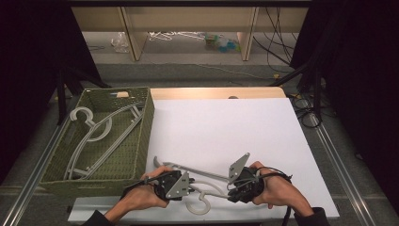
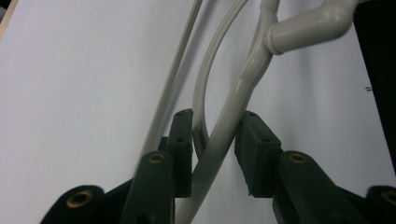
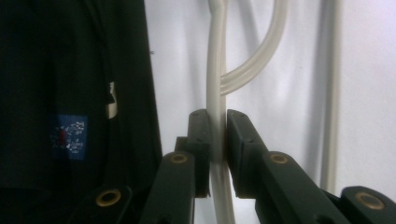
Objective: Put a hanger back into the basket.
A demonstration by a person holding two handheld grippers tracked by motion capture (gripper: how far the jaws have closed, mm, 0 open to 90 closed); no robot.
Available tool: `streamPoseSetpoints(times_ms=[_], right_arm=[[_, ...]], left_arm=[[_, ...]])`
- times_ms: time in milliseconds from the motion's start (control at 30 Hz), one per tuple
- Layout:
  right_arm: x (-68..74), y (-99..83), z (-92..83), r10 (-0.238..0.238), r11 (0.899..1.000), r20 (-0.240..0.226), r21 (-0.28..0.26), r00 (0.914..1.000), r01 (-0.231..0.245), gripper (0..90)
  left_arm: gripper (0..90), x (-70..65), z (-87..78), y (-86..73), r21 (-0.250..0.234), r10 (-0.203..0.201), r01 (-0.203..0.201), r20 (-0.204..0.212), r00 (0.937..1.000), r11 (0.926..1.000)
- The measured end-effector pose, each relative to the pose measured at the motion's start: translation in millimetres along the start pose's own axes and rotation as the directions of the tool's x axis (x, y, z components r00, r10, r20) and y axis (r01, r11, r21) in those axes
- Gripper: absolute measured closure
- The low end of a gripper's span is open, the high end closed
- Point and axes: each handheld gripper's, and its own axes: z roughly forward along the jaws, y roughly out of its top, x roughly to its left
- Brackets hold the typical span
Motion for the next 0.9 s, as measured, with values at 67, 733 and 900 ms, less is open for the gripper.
streamPoseSetpoints(times_ms=[67, 733, 900], right_arm=[[-2.8, -1.7, -1.7, 0.006, 1.0, 0.01, -0.007, 0.9999, -0.006, 79.1], [-22.2, -9.3, -37.1, 0.266, 0.926, 0.208, -0.327, 0.9412, -0.189, 41.4], [-18.6, -8.9, -40.8, 0.31, 0.904, 0.234, -0.374, 0.9213, -0.21, 39.7]], left_arm=[[69.5, 0.7, -1.9, 3.2, 0.003, 0.006, -0.006, -0.004, 1.0, 1.0], [79.3, 28.5, -9.4, 14.1, -0.083, -0.361, 0.364, 0.053, 0.9311, 0.9276], [79.3, 34.4, -11.6, 9.2, -0.091, -0.442, 0.447, 0.064, 0.8946, 0.8902]])
